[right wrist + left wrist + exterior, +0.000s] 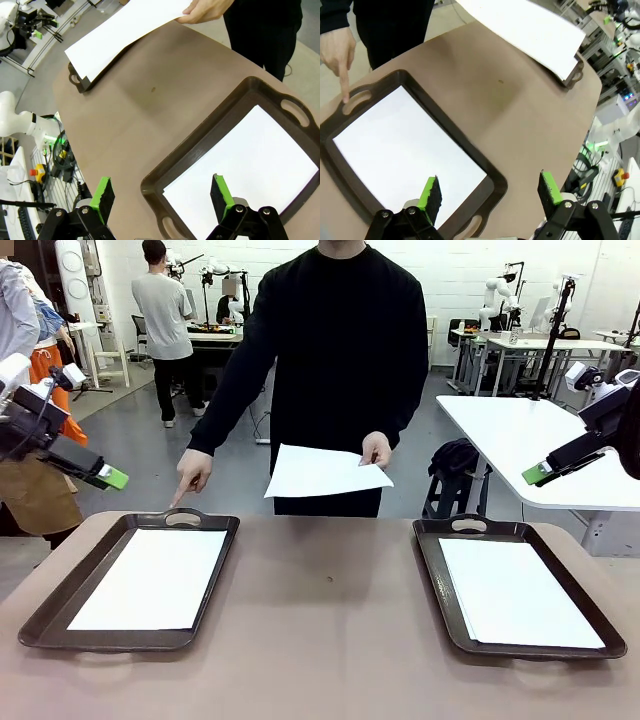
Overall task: Sort the A4 documents.
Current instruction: Receive the A4 Paper.
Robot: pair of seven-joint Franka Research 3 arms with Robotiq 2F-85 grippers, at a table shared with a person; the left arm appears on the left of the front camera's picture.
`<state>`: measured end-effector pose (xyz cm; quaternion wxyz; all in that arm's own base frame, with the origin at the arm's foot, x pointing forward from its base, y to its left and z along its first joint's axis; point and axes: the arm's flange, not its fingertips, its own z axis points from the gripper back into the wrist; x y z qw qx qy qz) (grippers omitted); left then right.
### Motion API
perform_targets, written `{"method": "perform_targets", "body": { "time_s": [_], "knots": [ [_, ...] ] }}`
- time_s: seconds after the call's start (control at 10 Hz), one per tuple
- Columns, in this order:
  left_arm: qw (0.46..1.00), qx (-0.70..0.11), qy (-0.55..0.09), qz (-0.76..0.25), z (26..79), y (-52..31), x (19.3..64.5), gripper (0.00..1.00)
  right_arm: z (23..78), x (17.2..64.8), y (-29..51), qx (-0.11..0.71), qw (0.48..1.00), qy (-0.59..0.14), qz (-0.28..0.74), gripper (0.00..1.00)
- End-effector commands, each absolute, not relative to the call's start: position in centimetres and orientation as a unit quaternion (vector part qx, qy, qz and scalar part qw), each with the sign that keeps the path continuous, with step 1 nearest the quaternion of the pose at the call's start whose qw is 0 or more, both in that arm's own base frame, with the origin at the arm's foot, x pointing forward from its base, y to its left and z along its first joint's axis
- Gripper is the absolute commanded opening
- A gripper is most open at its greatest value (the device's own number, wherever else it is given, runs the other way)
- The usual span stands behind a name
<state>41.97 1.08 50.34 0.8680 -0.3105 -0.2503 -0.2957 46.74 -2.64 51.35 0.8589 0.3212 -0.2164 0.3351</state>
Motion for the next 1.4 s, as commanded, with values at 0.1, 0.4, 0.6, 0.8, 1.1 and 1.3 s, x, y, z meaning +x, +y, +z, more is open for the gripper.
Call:
{"method": "perform_targets", "body": {
  "time_s": [0.1,0.4,0.6,0.8,1.1,1.3],
  "knots": [
    [0.856,-0.378,-0.224,-0.274,48.9,-0.6,47.0,1.00,51.4,46.8,-2.5,0.320,0.859,-0.217,0.336,1.00],
    [0.844,-0.465,-0.177,-0.199,45.8,-3.6,52.3,1.00,51.4,46.8,-2.5,0.320,0.859,-0.217,0.336,1.00],
    [0.826,-0.511,-0.153,-0.180,44.1,-5.5,54.6,1.00,51.4,46.8,-2.5,0.320,0.859,-0.217,0.336,1.00],
    [0.810,-0.550,-0.144,-0.141,43.1,-7.4,56.2,1.00,51.4,46.8,-2.5,0.320,0.859,-0.217,0.336,1.00],
    [0.793,-0.593,-0.115,-0.077,40.9,-10.5,59.1,1.00,51.4,46.8,-2.5,0.320,0.859,-0.217,0.336,1.00],
    [0.794,-0.597,-0.101,-0.058,39.9,-12.3,60.8,1.00,51.4,46.8,-2.5,0.320,0.859,-0.217,0.336,1.00]
  ]
}}
